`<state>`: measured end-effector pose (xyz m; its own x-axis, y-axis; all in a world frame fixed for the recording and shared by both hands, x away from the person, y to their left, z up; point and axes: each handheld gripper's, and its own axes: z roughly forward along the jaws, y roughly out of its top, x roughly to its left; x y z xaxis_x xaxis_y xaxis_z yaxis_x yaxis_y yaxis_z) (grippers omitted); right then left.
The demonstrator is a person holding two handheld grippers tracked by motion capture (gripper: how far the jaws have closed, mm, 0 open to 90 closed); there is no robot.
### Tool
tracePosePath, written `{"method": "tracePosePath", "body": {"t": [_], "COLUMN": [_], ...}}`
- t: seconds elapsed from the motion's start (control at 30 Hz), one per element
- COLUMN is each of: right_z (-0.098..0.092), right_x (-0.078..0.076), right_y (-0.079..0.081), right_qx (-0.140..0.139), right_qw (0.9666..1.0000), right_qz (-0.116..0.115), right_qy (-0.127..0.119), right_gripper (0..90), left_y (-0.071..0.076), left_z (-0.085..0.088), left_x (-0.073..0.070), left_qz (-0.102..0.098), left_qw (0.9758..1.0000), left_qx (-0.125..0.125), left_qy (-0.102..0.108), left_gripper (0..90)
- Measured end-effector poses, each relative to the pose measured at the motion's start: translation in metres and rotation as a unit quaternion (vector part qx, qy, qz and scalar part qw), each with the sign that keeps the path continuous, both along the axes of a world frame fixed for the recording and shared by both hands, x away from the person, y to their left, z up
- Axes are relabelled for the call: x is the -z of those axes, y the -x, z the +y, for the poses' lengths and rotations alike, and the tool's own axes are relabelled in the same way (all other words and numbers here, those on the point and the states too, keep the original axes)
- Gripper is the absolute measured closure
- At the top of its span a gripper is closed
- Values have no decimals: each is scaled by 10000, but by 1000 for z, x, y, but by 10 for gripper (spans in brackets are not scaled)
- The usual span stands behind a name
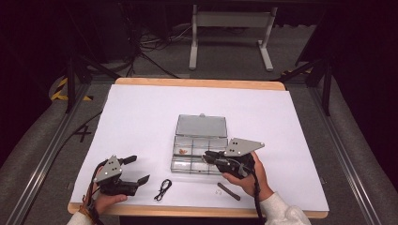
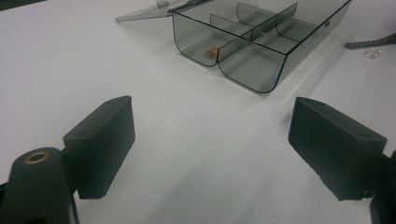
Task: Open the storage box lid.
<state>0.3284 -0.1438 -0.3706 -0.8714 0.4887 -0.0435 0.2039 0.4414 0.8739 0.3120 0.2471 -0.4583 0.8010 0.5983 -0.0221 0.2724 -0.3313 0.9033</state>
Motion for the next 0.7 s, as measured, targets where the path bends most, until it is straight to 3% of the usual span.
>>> {"method": "tracePosePath", "body": {"t": [0.7], "right_z": [10], "right_x": [6], "right_y": [-42], "right_qx": [206], "right_qw": [9996], "right_qz": [90], "right_qy": [140], "right_gripper": [811], "left_y": [0], "left_z": [0], "left_x": [0], "left_qz": [1], "left_qw": [10000], "left_qx": [14], "left_qy": [4], "left_gripper": [155]}}
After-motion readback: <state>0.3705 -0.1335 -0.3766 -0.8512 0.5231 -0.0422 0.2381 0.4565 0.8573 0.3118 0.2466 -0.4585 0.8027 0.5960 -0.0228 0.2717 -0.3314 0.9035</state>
